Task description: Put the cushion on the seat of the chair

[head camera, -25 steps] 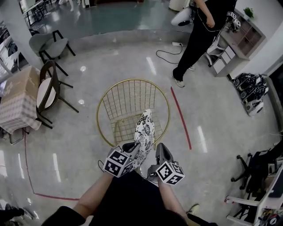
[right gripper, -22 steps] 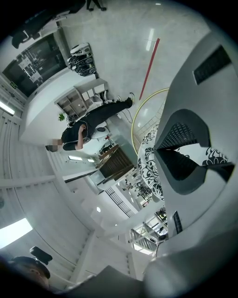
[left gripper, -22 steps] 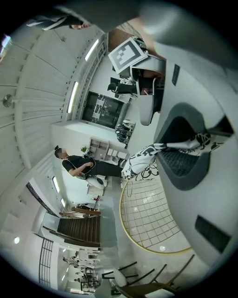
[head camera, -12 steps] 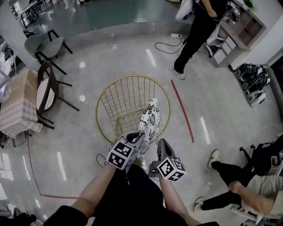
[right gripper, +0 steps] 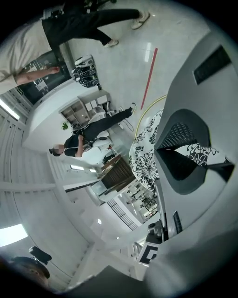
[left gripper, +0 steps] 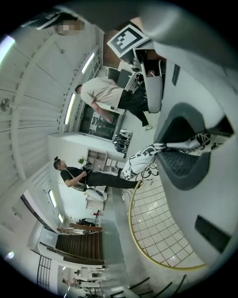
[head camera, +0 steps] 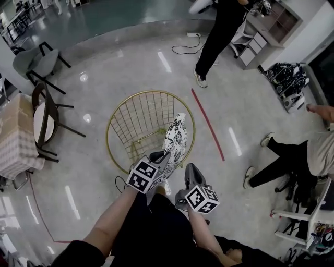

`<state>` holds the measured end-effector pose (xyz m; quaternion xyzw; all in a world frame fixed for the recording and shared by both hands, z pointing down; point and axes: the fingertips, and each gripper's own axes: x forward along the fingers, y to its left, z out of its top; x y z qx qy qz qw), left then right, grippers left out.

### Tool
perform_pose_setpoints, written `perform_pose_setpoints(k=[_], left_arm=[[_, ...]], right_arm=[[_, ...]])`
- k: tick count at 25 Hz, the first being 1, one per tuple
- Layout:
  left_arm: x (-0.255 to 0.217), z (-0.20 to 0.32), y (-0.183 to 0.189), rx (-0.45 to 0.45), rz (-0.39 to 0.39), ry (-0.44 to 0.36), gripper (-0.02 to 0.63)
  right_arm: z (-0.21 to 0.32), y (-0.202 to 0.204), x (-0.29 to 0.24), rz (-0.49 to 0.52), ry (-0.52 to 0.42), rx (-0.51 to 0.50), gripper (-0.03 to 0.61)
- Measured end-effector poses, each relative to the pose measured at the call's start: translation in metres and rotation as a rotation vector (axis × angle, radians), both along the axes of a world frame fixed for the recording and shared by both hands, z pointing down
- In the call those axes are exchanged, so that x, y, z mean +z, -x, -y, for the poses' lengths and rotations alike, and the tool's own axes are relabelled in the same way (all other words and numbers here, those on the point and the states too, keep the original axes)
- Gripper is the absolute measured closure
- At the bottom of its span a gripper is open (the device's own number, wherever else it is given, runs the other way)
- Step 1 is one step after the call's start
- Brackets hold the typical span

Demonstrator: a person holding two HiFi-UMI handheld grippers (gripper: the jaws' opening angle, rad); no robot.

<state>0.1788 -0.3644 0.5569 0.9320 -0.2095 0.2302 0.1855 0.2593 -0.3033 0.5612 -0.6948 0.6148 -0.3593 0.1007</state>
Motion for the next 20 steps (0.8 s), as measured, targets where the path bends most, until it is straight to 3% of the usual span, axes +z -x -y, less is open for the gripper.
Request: perform_pose_setpoints(k=[11,20], left_arm=[[0.022,0.004,-0.018,0.095,-0.007,0.052,0.583],[0.058,0.017,-0.003,0.076,0.06,0.097,0.583]], right_arm=[[0.001,-0.001,0.003,-0.012,0.031,0.054,0.584],[0.008,0.005,0.009,-0.016,0.063,0.058,0.584]])
